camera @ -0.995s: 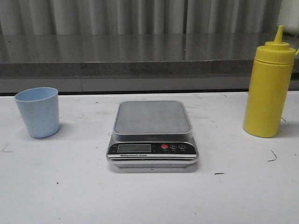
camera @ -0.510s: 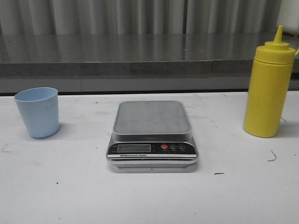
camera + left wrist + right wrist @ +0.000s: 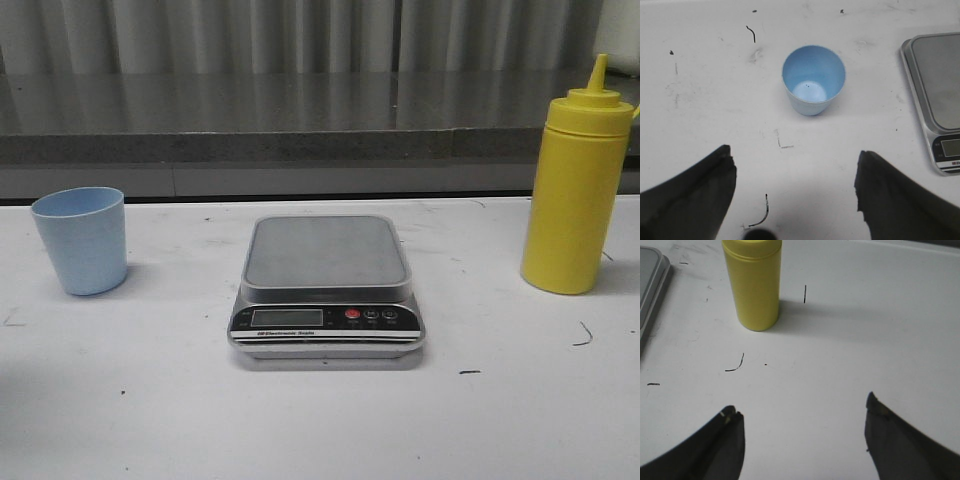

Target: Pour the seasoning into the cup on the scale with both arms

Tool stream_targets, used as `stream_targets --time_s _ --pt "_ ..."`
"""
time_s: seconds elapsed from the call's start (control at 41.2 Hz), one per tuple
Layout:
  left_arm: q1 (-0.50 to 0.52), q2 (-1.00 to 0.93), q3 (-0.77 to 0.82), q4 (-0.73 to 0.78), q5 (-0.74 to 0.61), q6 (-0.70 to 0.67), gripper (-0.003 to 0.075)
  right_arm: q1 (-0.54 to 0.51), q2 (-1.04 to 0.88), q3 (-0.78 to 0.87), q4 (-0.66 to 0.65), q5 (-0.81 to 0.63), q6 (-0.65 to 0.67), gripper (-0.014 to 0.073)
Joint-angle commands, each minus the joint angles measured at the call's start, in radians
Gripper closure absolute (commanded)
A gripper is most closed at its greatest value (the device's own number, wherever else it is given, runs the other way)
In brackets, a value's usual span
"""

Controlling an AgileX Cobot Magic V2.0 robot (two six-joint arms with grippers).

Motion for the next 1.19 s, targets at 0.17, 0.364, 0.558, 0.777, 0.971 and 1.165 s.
stream_targets --time_s 0.17,0.364,0.558,0.777,0.971,1.165 --pt "-0.005 0.273 -0.213 0.053 -0.002 0.002 0.0227 -0.003 0.006 -0.032 -0.016 -0.052 -0.007 0.0064" --pt "0.017 0.446 -0.34 0.06 0.062 0.002 0.0227 -0.003 0.006 -0.032 -0.016 -0.052 -0.007 0.0064" --pt "0.017 0.574 -0.44 0.06 0.068 0.002 0.0227 -0.003 0.006 -0.032 -0.016 -0.052 -0.007 0.0064" --pt "0.017 0.686 -0.519 0.06 0.066 0.002 0.0227 -0.003 0.006 -0.032 -0.016 -0.051 -0.007 0.0064" --pt "0.017 0.734 -0.532 0.054 0.062 0.002 0.0228 -0.003 0.006 -0.032 -0.016 -0.051 -0.007 0.0064" --pt "0.017 0.745 -0.532 0.027 0.069 0.002 0.031 -0.003 0.006 -0.032 -0.016 -0.051 -0.007 0.0064"
